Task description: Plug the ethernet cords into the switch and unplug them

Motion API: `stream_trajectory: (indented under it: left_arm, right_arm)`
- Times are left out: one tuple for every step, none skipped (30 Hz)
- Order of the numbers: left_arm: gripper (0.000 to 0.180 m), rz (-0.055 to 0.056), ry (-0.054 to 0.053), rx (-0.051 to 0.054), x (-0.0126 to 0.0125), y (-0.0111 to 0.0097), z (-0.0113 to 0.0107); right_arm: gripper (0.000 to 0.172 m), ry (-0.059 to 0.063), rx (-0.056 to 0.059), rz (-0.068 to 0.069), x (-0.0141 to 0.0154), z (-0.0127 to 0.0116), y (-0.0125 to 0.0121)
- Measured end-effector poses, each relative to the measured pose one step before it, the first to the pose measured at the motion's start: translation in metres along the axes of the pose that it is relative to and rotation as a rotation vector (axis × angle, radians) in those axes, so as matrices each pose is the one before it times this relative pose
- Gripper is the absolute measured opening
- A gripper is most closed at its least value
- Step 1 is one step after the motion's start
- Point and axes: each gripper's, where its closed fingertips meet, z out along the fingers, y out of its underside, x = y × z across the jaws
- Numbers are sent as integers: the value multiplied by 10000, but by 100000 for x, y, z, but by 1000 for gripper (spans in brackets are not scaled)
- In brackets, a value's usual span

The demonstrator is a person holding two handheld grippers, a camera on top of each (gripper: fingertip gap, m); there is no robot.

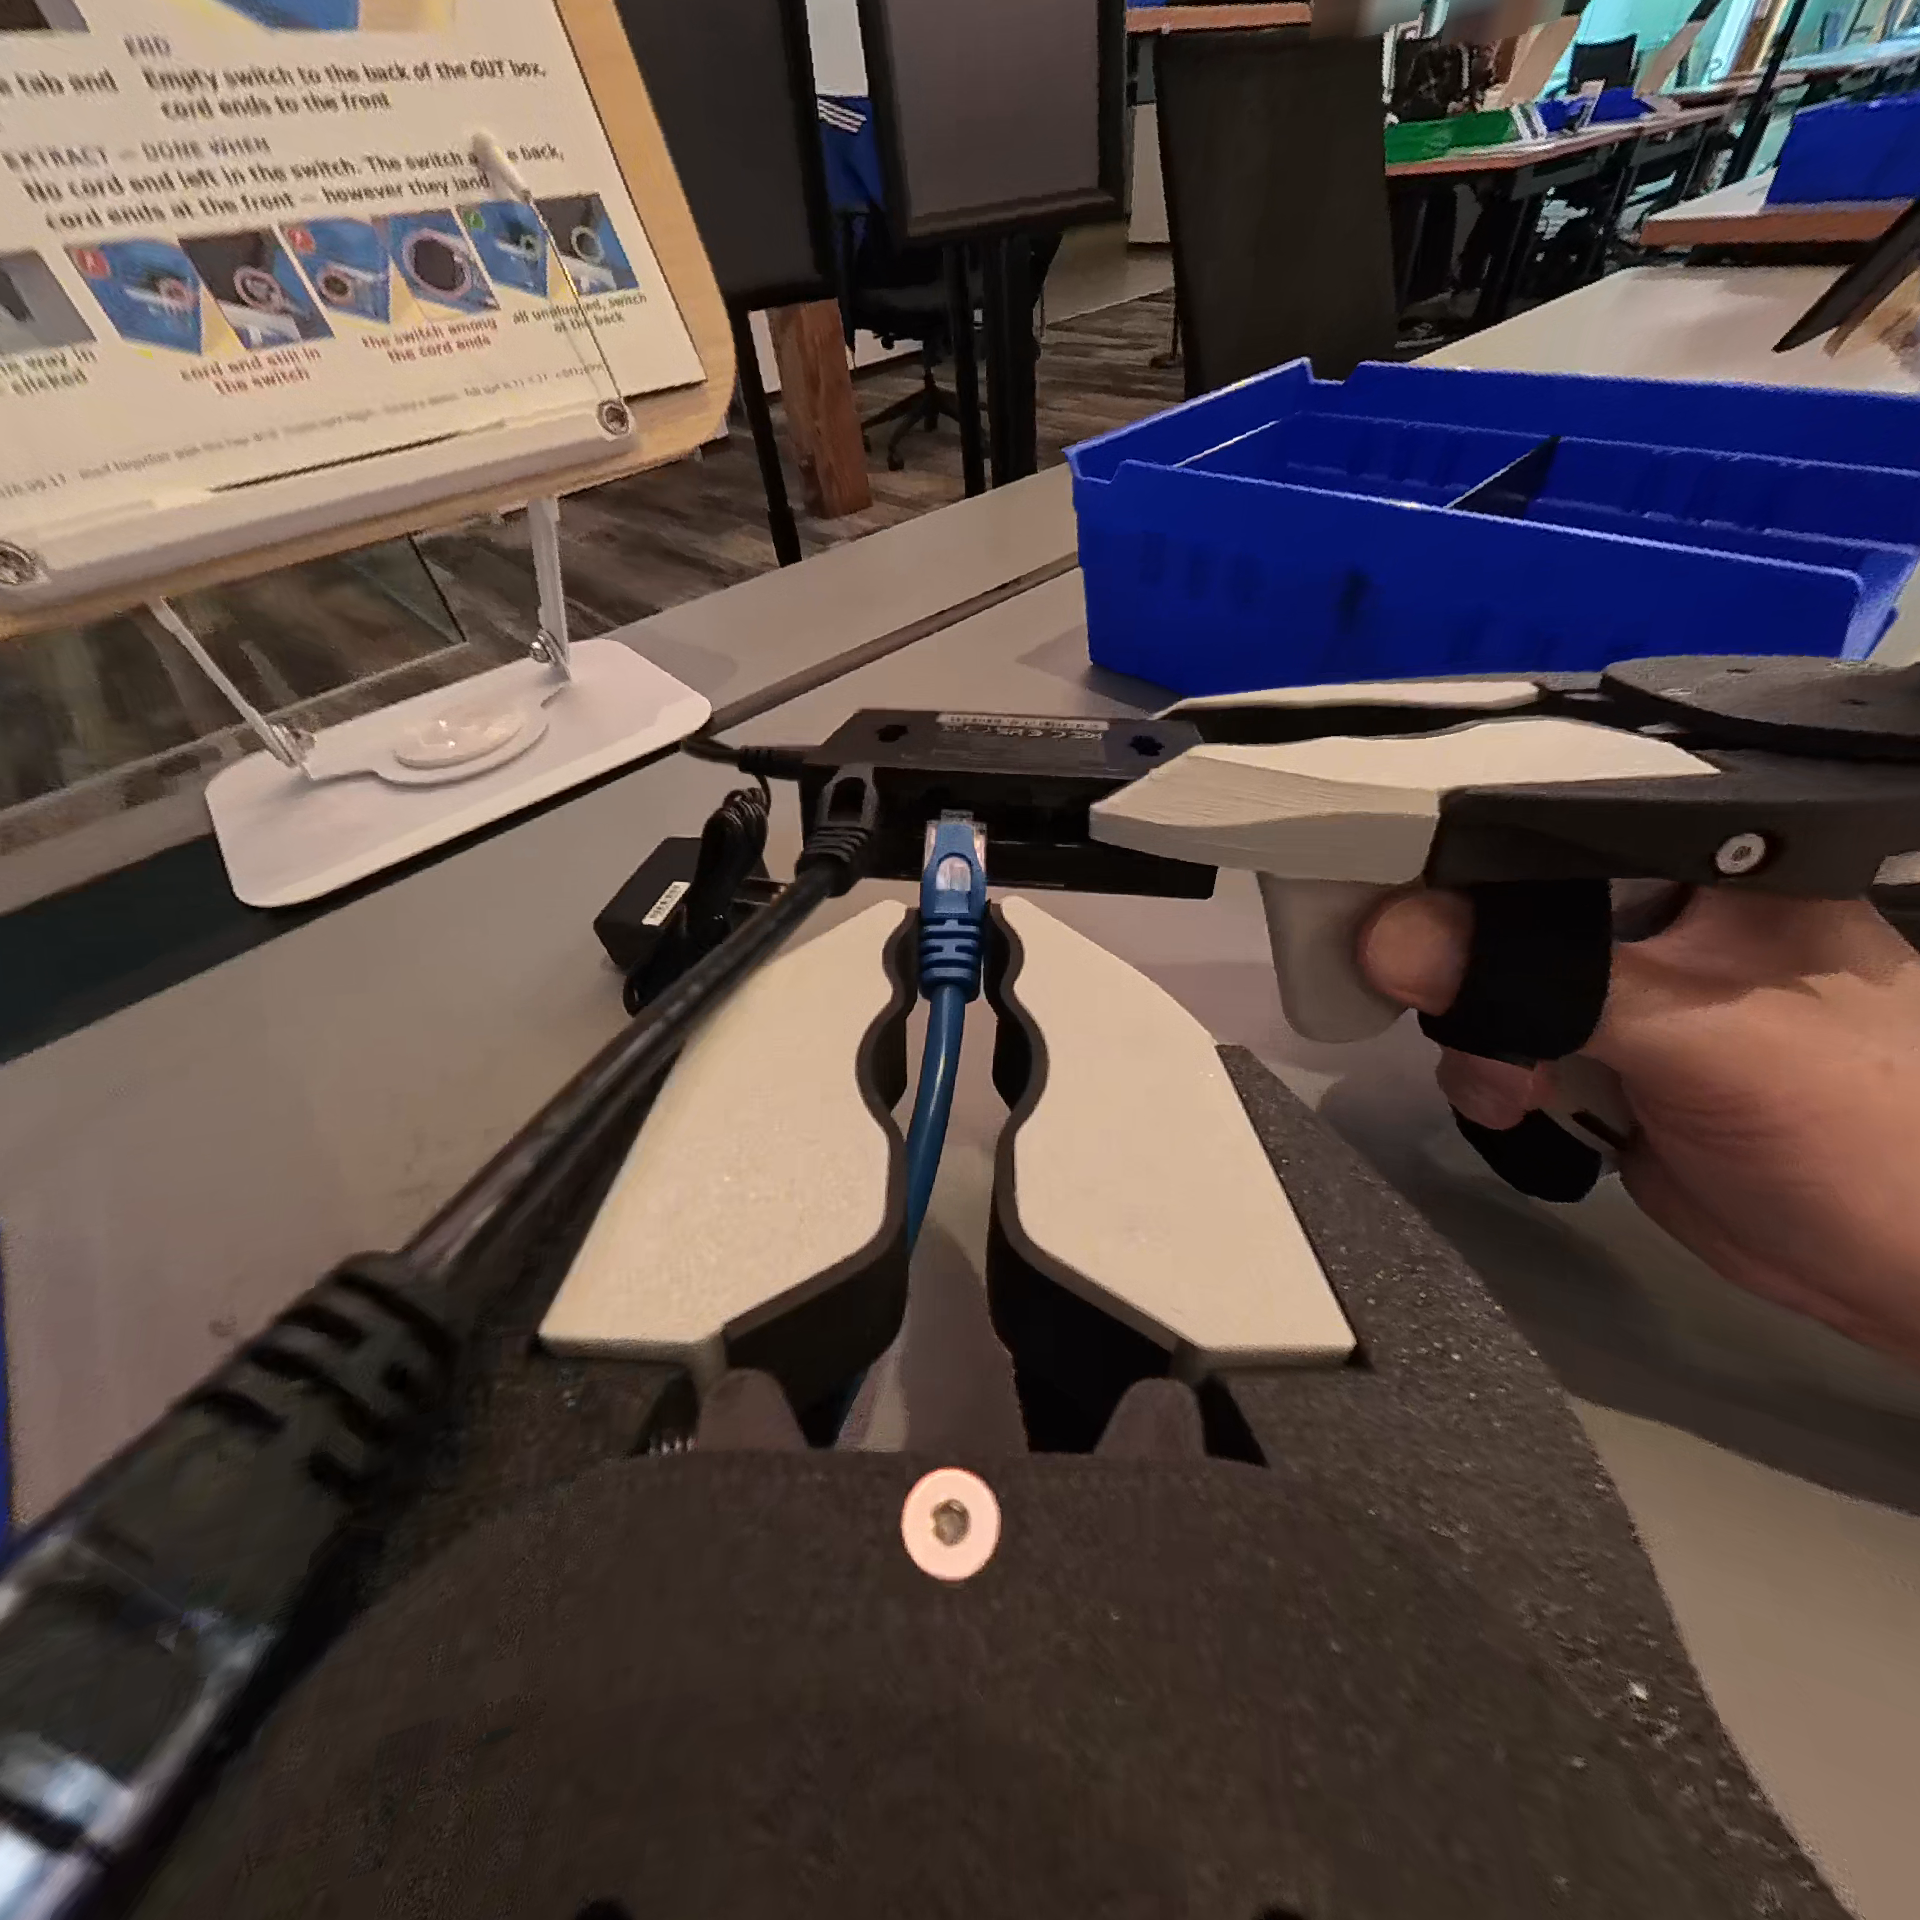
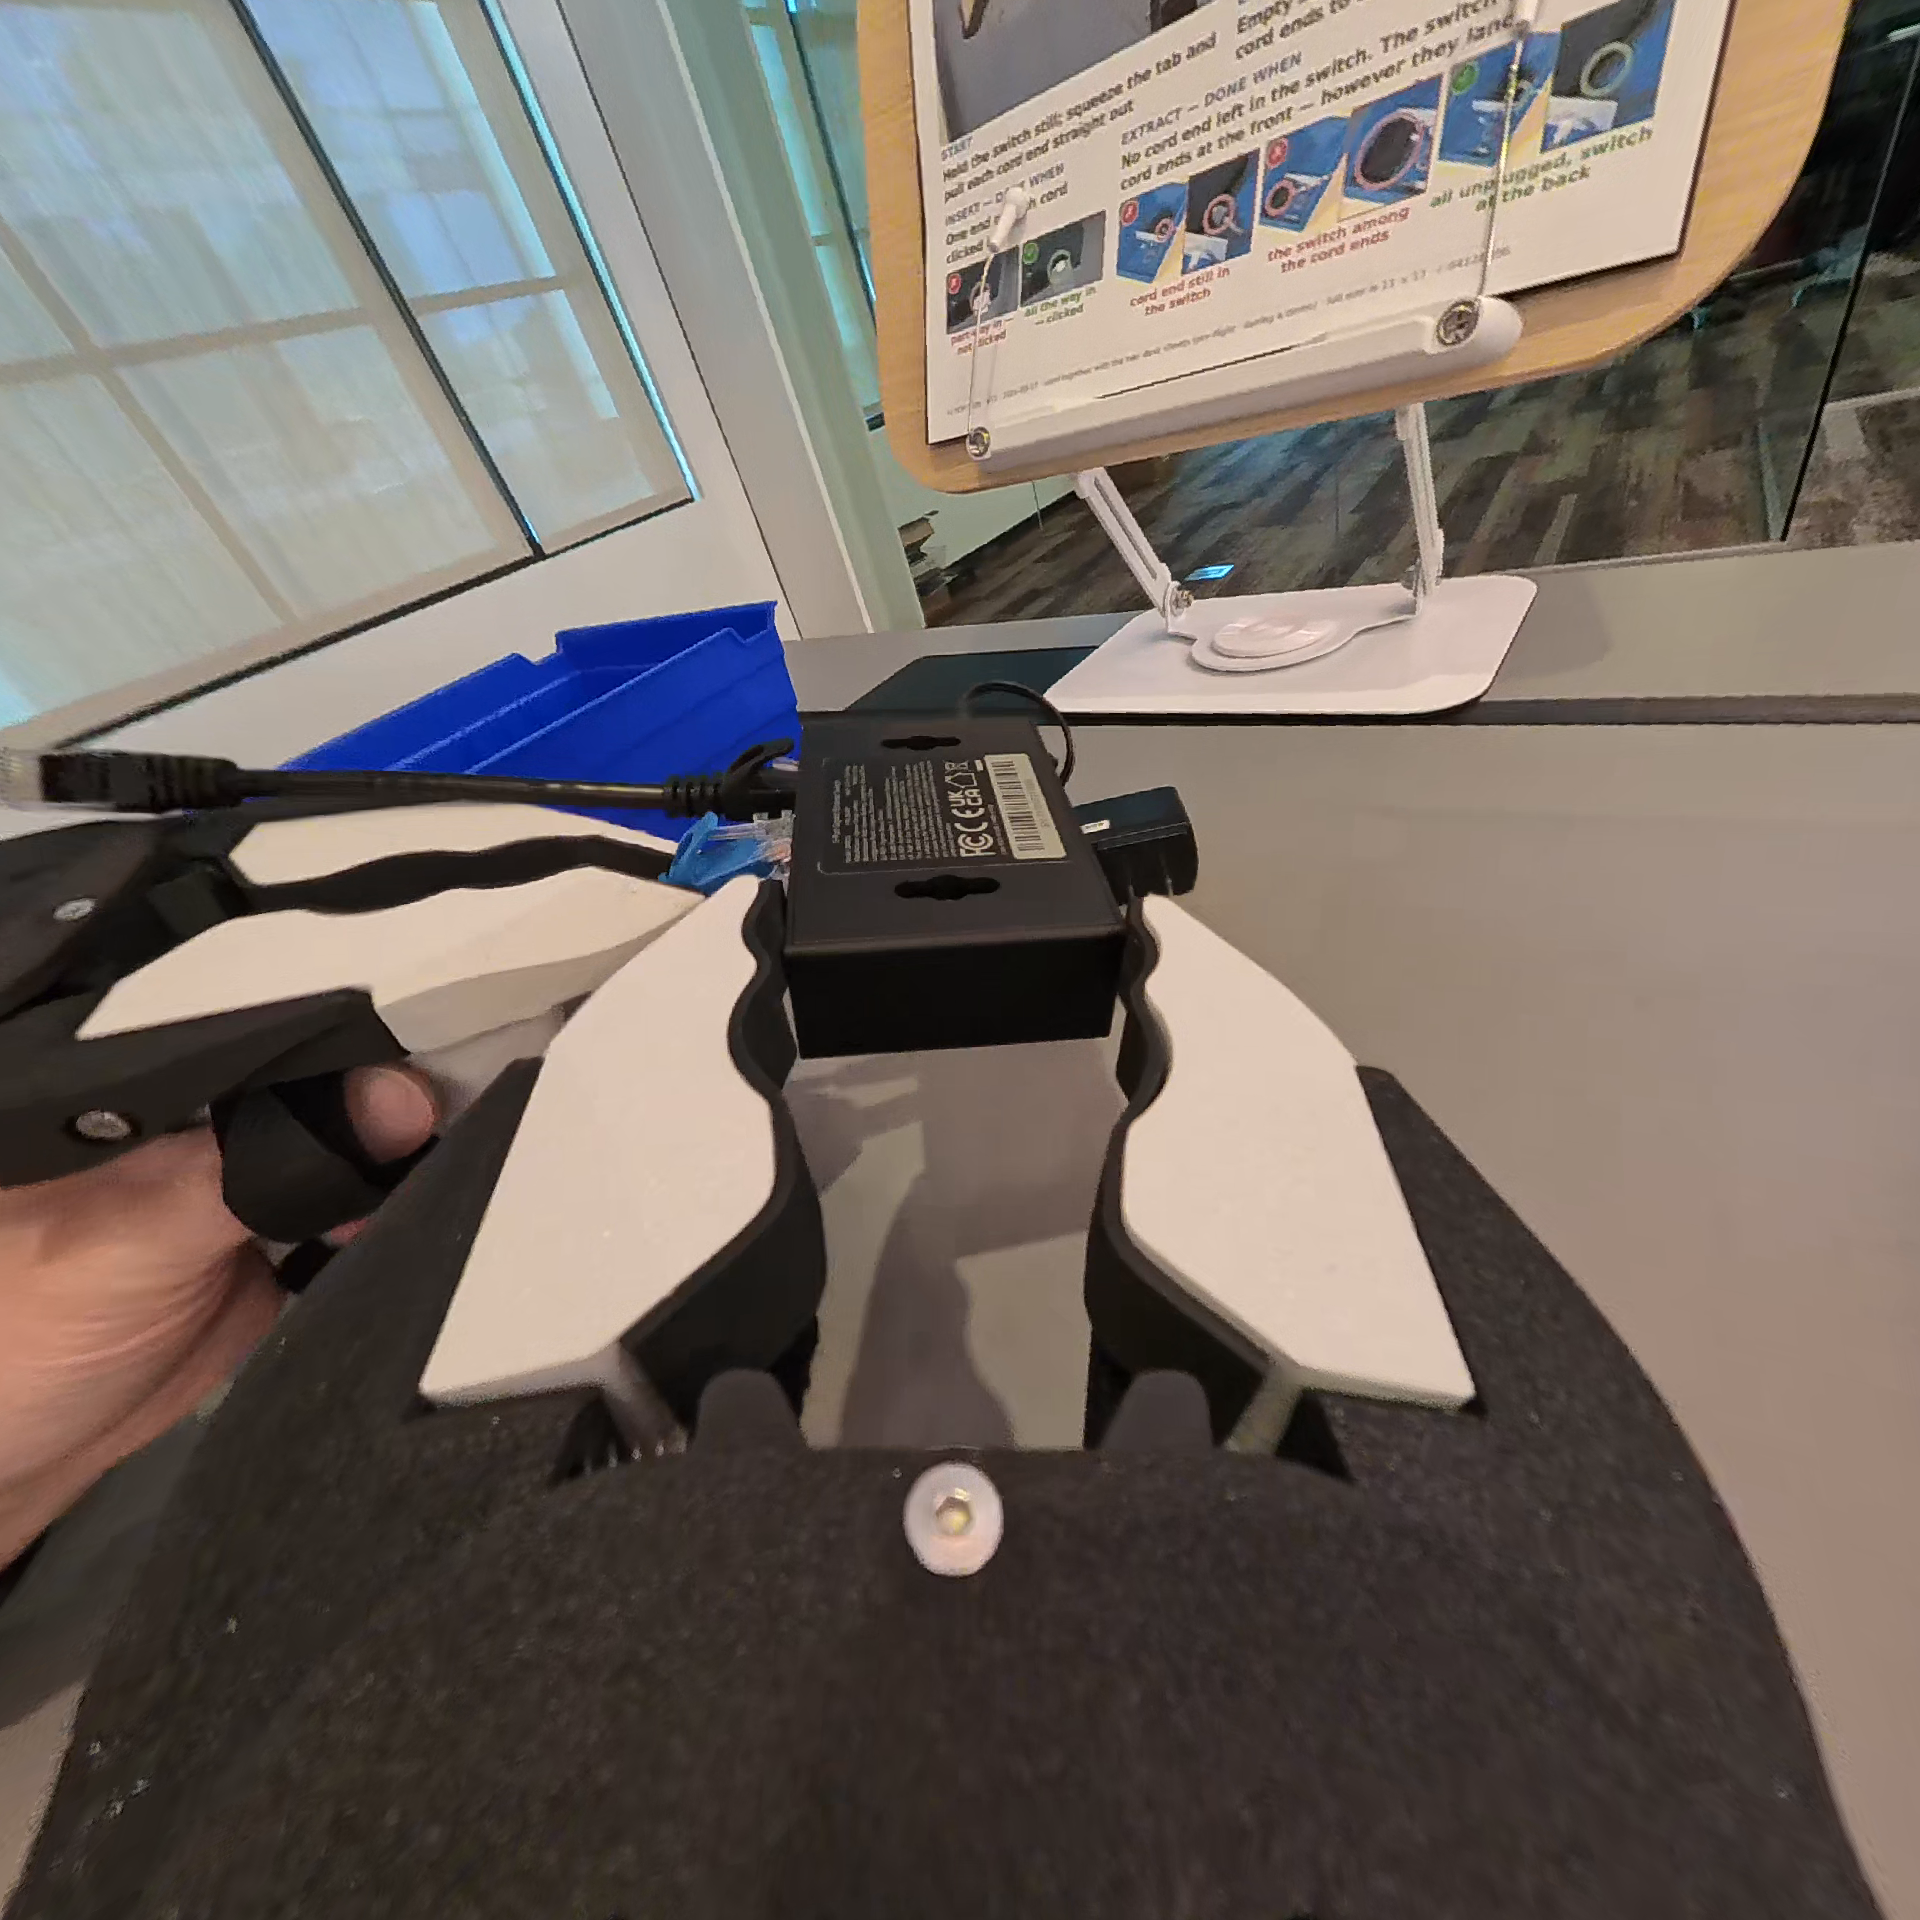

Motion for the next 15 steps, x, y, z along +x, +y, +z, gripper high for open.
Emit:
stream_trajectory:
  left_arm:
    - [11, 170, -63, -2, 46, -51, -11]
    - [11, 105, -17, 8, 74, -48, -10]
    - [11, 37, 27, 25, 120, -77, -33]
    - [11, 30, 21, 71, 116, -142, -75]
    - [11, 63, -11, 49, 60, -146, -93]
    - [11, 107, -22, 24, 58, -127, -82]
    - [11, 111, -2, -23, 51, -35, -50]
    - [11, 49, 22, -59, 66, 52, -24]
    - [11, -29, 58, -52, 91, 55, -26]
    - [11, -66, 93, -14, 129, -32, -87]
    - [11, -39, 78, 101, 143, -262, -200]
    - [11, -6, 92, 153, 204, -415, -263]
    - [11, 6, 154, 115, 335, -363, -257]
    - [11, -2, 140, 28, 314, -220, -202]
    - [11, -51, 154, -56, 321, -64, -148]
  right_arm:
    - [60, -22, 62, 277, 7, 0, -25]
    - [60, -69, 36, 302, 10, 19, 26]
    - [60, -40, -36, 290, 83, 49, 152]
    - [60, 94, -32, 299, 279, 37, 162]
    - [60, 74, 18, 268, 297, 6, 92]
    - [60, 32, 27, 181, 252, 9, 53]
    - [60, 65, -12, 86, 249, -12, 52]
    - [60, 88, -1, -2, 222, -39, -16]
    - [60, 114, -19, -72, 213, -44, -48]
    - [60, 133, -47, -98, 239, -32, -27]
    - [60, 191, -39, -120, 330, -10, -7]
    - [60, 195, -95, -148, 374, 40, 114]
    - [60, 151, -102, -110, 343, 75, 173]
    - [60, 142, -79, 3, 354, 79, 145]
    - [60, 64, -57, -10, 263, 84, 106]
